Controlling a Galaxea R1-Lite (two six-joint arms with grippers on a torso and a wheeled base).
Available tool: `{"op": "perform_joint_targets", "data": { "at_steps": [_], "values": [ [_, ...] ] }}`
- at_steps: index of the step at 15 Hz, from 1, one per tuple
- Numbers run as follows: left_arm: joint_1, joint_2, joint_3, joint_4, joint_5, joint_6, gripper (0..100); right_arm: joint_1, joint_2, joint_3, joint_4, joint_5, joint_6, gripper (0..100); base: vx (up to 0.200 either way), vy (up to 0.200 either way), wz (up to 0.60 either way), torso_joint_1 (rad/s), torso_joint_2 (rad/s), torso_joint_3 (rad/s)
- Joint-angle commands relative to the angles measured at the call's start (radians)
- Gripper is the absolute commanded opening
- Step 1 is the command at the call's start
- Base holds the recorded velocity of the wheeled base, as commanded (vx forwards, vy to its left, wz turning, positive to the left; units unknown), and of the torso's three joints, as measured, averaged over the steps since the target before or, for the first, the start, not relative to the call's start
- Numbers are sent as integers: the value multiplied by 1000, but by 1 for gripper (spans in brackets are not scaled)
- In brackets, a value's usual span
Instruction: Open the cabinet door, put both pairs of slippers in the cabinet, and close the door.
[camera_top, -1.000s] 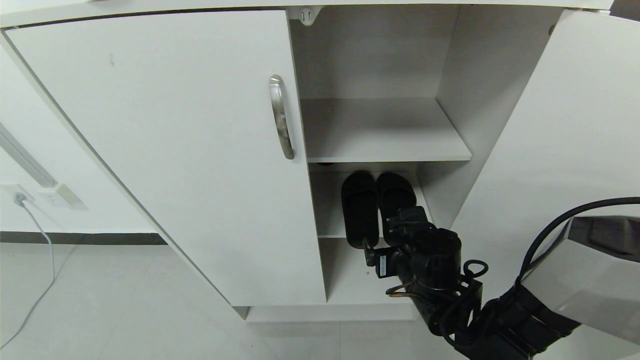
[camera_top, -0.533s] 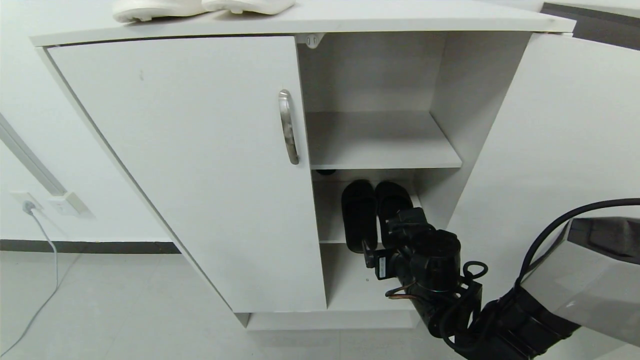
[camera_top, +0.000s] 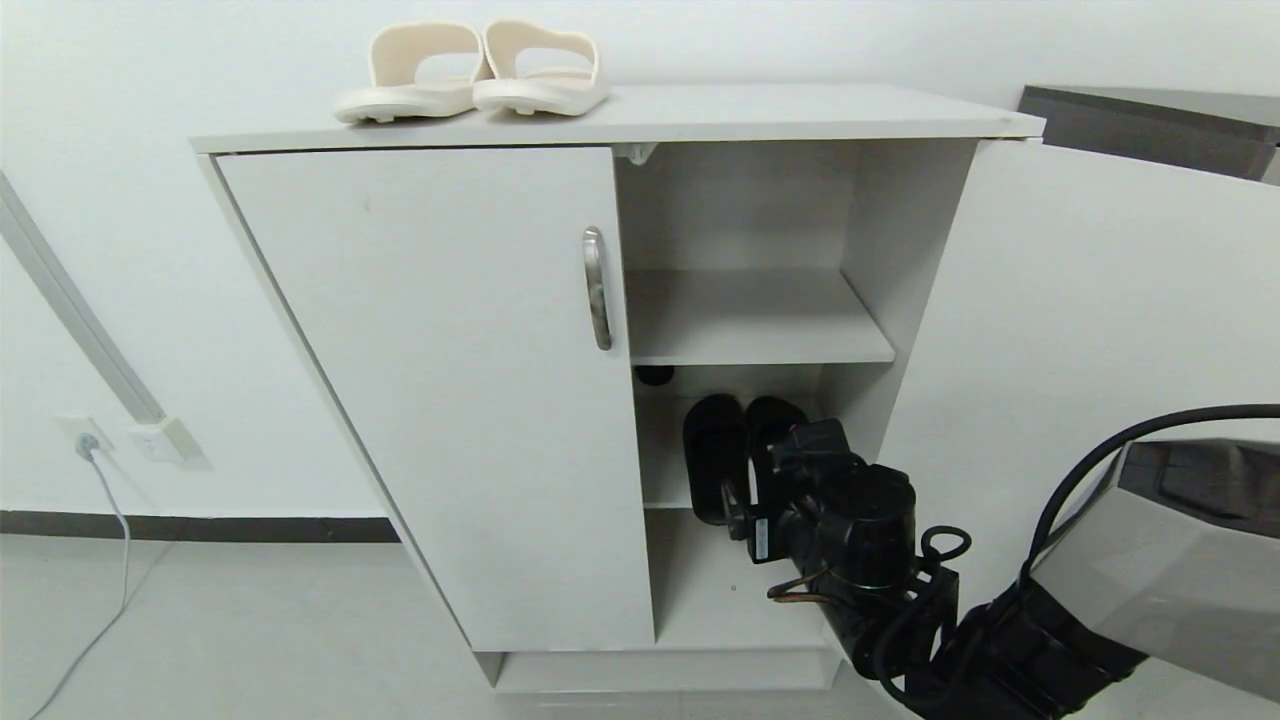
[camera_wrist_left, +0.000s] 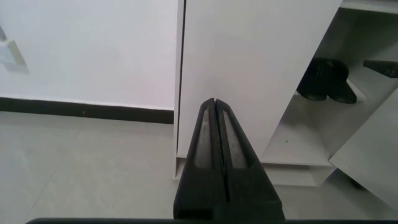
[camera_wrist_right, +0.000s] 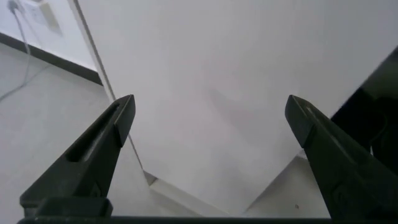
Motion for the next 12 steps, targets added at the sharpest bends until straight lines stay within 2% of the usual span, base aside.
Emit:
{"op": "perform_joint_targets", "data": {
  "at_steps": [1, 12],
  "values": [
    [0, 2, 0, -1, 2, -2, 0, 0, 15, 0, -5, 0, -1, 100, 0, 0, 0, 2, 2, 212],
    [0, 2, 0, -1, 3, -2, 0, -1, 20, -3, -6, -2, -2, 100, 0, 0, 0, 0, -2, 20]
  ]
}}
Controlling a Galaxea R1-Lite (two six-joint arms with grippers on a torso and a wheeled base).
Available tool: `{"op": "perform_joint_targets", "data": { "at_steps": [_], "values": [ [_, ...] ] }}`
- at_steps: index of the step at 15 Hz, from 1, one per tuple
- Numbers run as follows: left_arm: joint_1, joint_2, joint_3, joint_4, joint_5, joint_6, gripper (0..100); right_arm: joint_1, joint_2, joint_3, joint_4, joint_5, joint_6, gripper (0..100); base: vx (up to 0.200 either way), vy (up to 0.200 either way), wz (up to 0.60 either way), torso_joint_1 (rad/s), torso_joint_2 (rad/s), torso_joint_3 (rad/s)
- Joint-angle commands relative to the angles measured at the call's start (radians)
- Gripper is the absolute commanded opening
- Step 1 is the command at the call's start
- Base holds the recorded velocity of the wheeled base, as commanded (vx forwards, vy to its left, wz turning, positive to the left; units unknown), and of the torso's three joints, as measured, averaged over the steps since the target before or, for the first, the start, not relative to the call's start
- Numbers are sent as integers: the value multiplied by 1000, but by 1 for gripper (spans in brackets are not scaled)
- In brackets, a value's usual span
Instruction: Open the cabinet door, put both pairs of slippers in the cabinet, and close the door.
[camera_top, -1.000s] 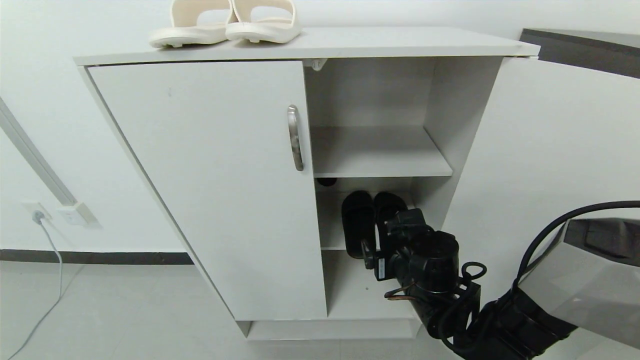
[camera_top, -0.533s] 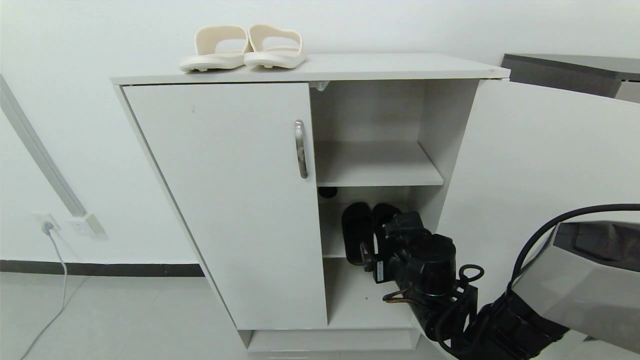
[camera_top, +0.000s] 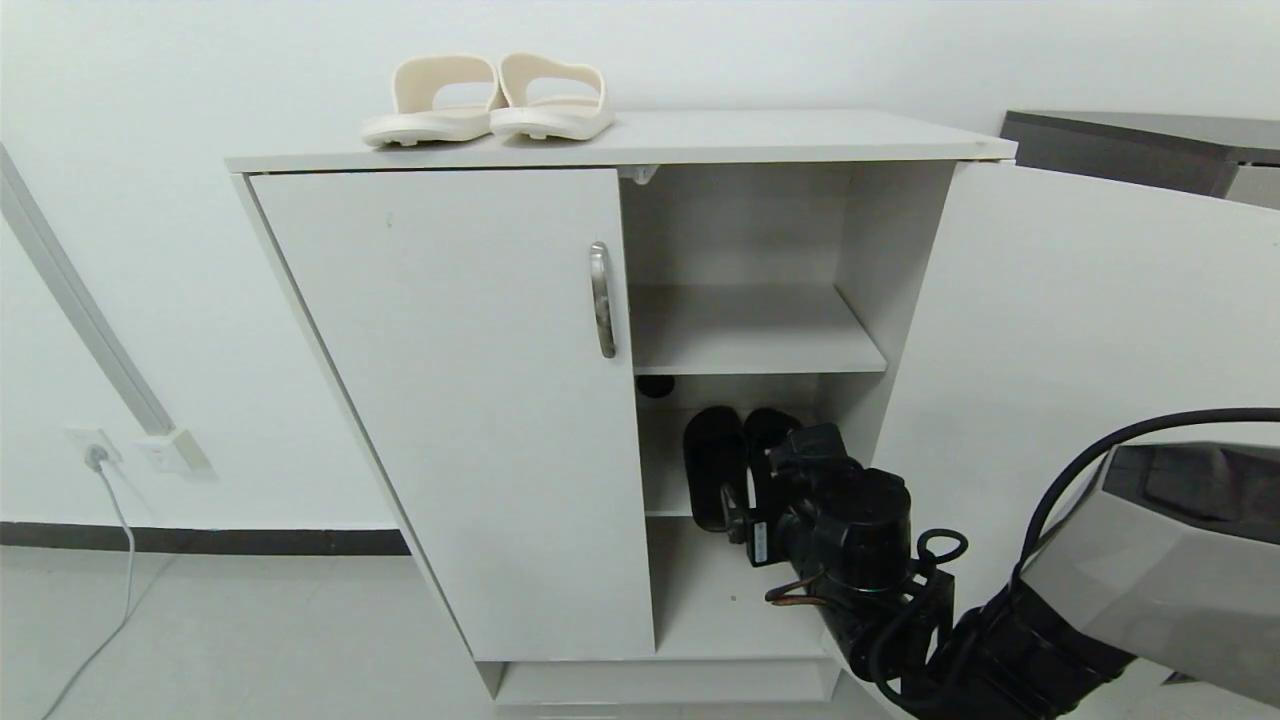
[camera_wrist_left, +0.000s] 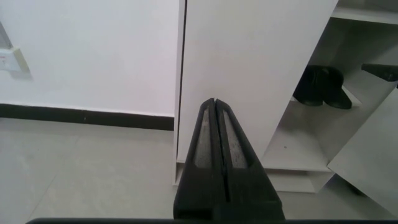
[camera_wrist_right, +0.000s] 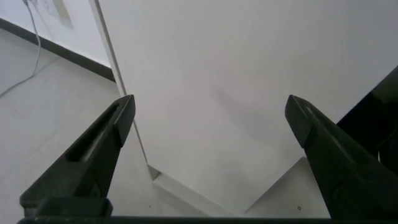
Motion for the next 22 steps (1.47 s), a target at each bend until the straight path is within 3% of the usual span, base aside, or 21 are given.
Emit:
{"op": "perform_joint_targets", "data": {
  "at_steps": [1, 9, 15, 18, 22],
  "values": [
    [0, 2, 0, 0, 0, 1, 0, 2, 6, -1, -1, -1, 0, 100, 0, 0, 0, 0, 0, 0],
    [0, 2, 0, 0, -1, 1, 0, 6, -11, 25, -11, 4, -2, 100, 0, 175, 0, 3, 0, 4],
    [0, 2, 0, 0, -1, 1, 0, 65, -165, 192, -93, 167, -74, 100, 0, 200, 0, 2, 2, 7],
    [0, 2, 0, 0, -1, -1, 0, 72, -165, 200, -96, 174, -92, 100, 0, 200, 0, 1, 4, -1],
    [0, 2, 0, 0, 2, -1, 0, 71, -141, 187, -105, 170, -91, 100, 0, 0, 0, 0, 0, 0]
  ]
}}
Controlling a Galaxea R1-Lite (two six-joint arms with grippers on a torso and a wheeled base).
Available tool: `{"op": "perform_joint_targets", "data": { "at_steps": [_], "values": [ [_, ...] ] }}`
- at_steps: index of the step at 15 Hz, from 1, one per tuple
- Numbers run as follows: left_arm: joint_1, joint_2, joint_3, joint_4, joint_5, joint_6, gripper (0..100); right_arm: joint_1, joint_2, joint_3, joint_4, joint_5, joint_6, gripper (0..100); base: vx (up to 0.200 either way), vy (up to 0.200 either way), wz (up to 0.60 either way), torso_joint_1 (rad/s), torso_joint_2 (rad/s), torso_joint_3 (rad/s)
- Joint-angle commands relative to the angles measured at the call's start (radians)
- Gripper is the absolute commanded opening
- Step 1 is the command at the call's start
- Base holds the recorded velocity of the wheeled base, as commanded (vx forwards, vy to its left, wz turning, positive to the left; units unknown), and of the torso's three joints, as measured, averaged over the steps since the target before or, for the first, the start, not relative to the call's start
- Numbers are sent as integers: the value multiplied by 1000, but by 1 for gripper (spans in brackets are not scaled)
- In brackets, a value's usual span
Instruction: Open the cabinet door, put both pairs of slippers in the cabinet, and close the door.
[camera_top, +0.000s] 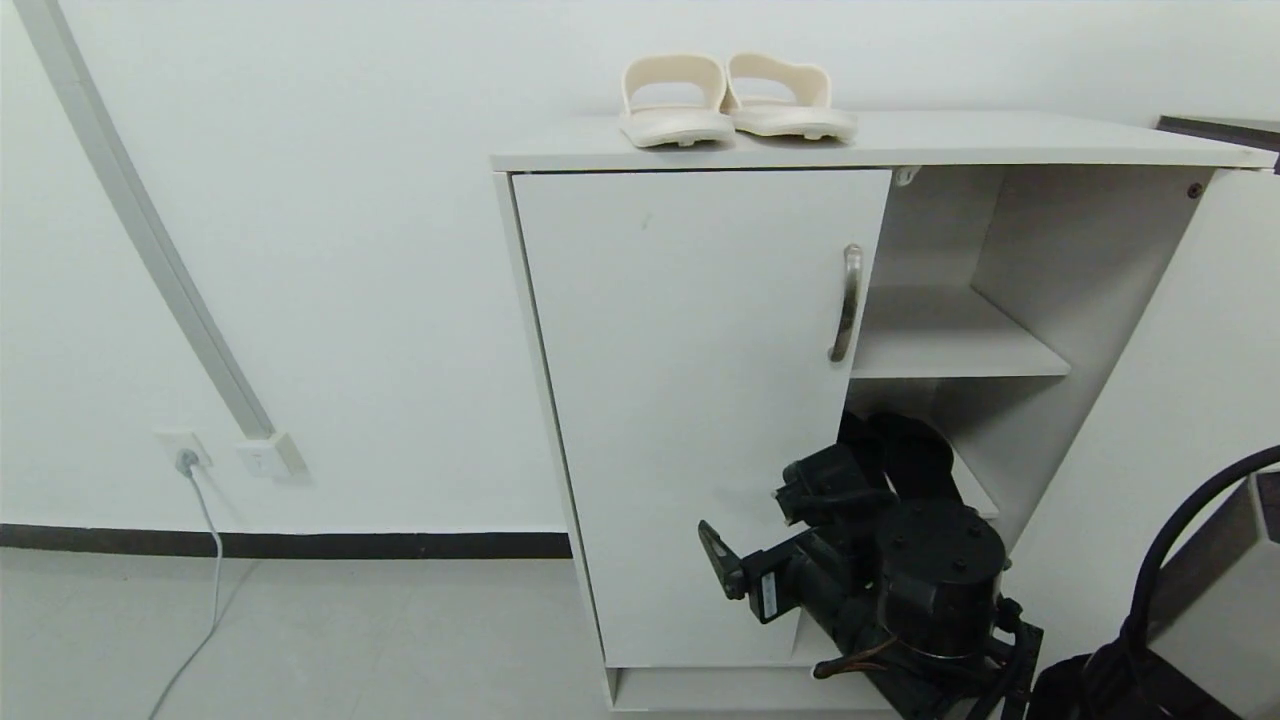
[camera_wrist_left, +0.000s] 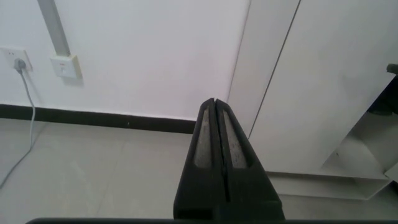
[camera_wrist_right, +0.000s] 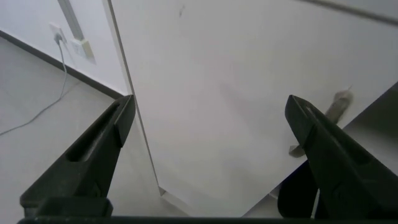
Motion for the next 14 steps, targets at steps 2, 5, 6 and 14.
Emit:
{"op": "perform_joint_targets", "data": {
  "at_steps": [2, 5, 6, 14],
  "values": [
    [0, 2, 0, 0, -1, -1, 0, 0, 7, 2, -49, 7, -3, 100, 0, 0, 0, 0, 0, 0],
    [0, 2, 0, 0, 1, -1, 0, 5, 7, 14, -49, 26, -5, 100, 0, 0, 0, 0, 0, 0],
    [0, 2, 0, 0, -1, -1, 0, 3, 7, 17, -50, 30, -5, 100, 0, 0, 0, 0, 0, 0],
    [0, 2, 0, 0, -1, -2, 0, 14, 9, 19, -52, 30, -16, 100, 0, 0, 0, 0, -23, -26]
  ]
}}
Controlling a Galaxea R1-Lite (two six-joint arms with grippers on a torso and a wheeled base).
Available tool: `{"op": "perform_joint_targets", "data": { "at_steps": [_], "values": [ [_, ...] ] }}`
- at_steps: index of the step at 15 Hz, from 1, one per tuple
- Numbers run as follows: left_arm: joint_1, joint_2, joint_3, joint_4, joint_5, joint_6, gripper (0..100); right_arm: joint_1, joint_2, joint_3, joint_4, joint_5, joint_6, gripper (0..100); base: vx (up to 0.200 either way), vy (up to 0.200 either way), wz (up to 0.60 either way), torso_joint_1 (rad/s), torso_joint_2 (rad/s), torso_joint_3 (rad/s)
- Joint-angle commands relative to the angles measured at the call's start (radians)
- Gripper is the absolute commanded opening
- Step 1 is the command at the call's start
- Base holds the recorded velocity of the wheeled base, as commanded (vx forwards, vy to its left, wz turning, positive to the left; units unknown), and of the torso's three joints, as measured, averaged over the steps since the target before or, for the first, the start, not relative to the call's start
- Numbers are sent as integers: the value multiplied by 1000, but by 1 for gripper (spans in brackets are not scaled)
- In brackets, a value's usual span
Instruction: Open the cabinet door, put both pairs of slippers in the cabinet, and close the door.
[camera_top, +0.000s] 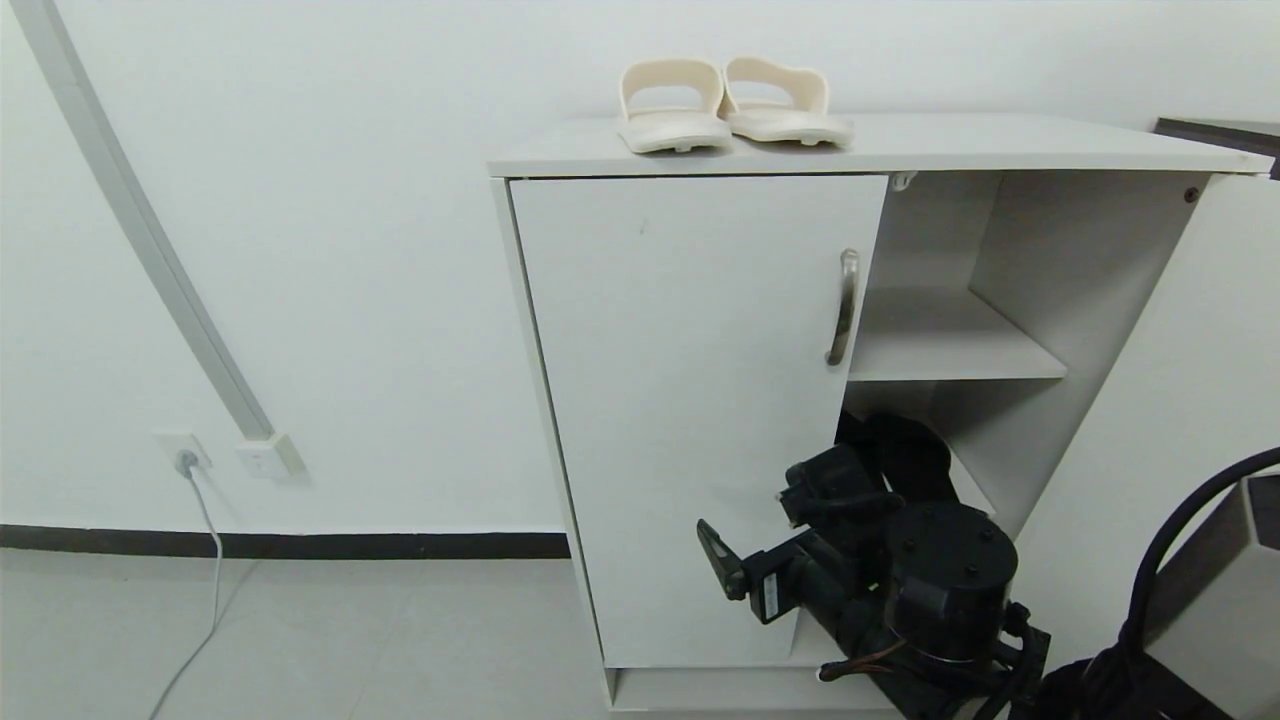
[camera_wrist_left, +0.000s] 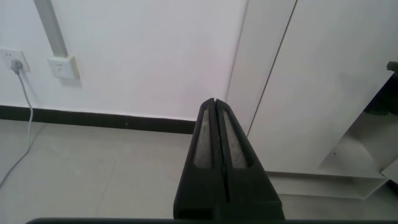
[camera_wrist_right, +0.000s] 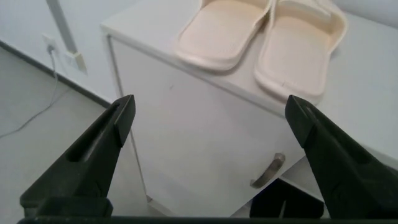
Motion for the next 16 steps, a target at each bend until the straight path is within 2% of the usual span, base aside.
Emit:
{"op": "perform_joint_targets", "data": {
  "at_steps": [1, 3, 7, 16],
  "values": [
    [0, 2, 0, -1, 0, -1, 0, 8, 4, 1, -1, 1, 0, 100, 0, 0, 0, -2, -242, -310],
    [0, 2, 0, -1, 0, -1, 0, 18, 4, 1, -10, 1, 0, 100, 0, 0, 0, 27, -151, -359],
    [0, 2, 0, -1, 0, -1, 0, 22, 1, 6, -11, -1, -2, 100, 0, 0, 0, 49, -531, -361],
    [0, 2, 0, -1, -1, 1, 0, 18, 5, 12, -10, 1, 0, 100, 0, 0, 0, 139, -473, -332]
  ]
}}
